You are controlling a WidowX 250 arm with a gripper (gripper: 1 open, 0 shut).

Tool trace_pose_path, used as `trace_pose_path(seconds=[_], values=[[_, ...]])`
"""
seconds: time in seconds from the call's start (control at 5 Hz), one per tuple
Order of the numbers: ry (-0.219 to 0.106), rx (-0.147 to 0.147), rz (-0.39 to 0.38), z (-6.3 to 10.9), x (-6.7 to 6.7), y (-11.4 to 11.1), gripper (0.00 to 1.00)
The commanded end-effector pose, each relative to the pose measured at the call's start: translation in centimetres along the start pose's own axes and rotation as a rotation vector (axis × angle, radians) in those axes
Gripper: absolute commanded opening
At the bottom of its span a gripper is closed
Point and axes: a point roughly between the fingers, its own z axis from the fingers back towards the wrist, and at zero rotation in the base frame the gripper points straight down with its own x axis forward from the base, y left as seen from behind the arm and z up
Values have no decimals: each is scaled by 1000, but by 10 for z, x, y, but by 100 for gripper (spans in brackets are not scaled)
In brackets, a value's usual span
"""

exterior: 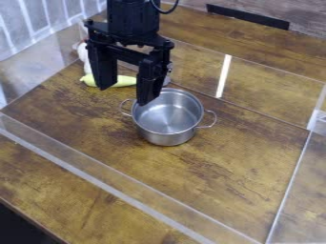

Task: Remove the mushroom from the silver pot and put it on the table

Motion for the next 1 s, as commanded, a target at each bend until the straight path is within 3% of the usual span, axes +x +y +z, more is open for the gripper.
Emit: trace_pose_path(seconds=[0.0,0.4,0.6,0.8], values=[[4,-5,18,-14,13,5,100],[-32,-11,43,-31,52,-10,100],[-66,-18,105,-29,78,-1,100],[-86,-19,191,-20,88,19,100]])
